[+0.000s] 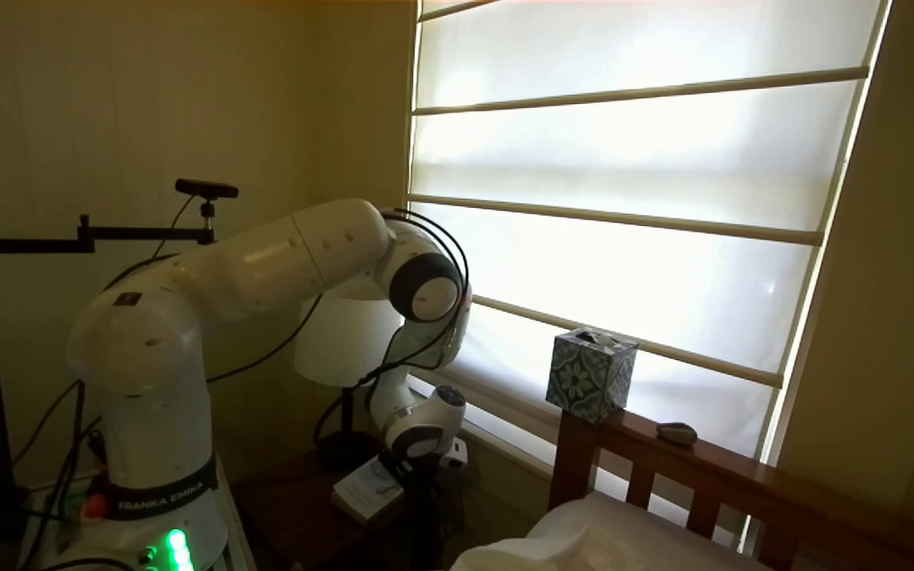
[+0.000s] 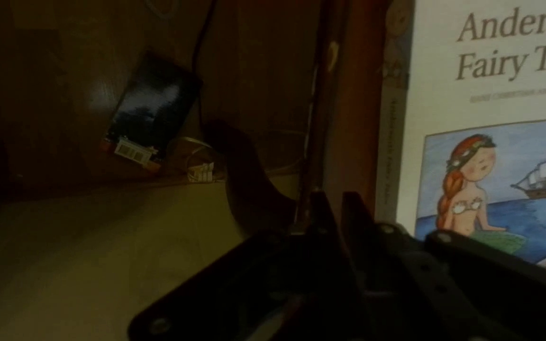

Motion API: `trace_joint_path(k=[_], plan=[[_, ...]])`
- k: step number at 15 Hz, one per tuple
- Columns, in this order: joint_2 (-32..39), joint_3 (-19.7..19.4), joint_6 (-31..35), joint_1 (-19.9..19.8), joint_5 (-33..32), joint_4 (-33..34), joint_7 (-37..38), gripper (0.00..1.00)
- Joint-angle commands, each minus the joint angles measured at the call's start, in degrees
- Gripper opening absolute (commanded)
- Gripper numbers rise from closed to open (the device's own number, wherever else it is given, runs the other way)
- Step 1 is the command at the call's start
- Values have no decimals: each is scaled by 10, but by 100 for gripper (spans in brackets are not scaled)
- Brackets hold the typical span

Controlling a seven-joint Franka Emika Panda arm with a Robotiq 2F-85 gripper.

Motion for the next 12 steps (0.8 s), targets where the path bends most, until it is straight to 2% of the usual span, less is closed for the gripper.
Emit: trace_joint_path(k=[1, 4, 6, 8, 10, 12], plan=[[-39, 5, 27, 19, -2, -61, 20, 45], [-66, -19, 69, 73, -8, -99, 32, 66], [-80, -39, 69, 115, -12, -111, 37, 80], [-90, -81, 63, 186, -5, -111, 54, 94], [-99, -137, 80, 272, 1, -112, 78, 100], [-101, -188, 103, 347, 7, -114, 101, 100]])
